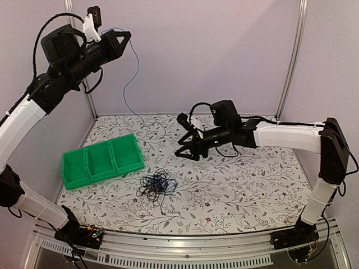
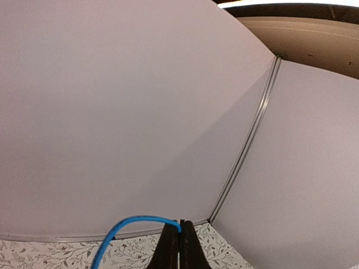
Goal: Untangle the cables
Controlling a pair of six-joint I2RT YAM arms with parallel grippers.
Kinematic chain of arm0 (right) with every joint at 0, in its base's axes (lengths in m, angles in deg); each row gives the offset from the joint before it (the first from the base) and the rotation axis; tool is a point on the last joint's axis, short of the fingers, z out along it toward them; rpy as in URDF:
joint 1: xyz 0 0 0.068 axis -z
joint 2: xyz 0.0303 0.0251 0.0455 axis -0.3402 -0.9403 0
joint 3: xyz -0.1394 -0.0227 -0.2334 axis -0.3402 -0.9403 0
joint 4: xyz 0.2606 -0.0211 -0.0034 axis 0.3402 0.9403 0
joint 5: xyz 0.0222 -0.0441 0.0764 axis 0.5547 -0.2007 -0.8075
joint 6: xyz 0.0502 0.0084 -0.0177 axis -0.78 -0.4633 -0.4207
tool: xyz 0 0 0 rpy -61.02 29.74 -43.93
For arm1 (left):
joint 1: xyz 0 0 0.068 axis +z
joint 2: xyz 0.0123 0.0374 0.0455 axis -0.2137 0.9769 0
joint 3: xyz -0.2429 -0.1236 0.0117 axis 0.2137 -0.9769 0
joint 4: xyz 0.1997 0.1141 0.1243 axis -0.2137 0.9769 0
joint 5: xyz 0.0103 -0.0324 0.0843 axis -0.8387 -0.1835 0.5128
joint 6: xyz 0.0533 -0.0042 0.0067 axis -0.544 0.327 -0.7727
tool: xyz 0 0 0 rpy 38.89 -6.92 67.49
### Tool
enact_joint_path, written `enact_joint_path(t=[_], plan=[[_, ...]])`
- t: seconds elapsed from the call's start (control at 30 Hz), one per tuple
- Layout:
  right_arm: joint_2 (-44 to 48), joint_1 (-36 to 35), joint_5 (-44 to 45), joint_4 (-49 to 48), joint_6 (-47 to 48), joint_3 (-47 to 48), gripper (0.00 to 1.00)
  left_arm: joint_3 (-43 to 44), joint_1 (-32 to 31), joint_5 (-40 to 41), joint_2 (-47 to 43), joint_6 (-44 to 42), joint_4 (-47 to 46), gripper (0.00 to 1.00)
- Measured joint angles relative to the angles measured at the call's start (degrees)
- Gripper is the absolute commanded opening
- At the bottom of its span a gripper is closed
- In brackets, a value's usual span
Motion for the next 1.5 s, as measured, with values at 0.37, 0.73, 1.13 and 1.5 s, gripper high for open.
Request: enact_joint_path(t=[0.37,0.73,1.13,1.5], plan=[[16.4,11.7,3.5,16.8,11.5,0.6,0.66,-22.9,5.0,0.8,-6.8,3.0,-2.6,0.0],[23.8,16.5,6.0,26.1,15.9,-1.7,0.64,-31.5,12.7,-1.3,-8.4,2.1,-1.9,0.0],[25.9,16.6,7.0,26.8,16.3,-6.1,0.64,-34.8,18.9,-6.6,-0.3,-1.1,-6.8,0.0],[25.9,16.7,7.1,26.8,16.5,-8.1,0.63,-40.3,19.2,-11.9,8.0,-0.3,-14.5,0.0]])
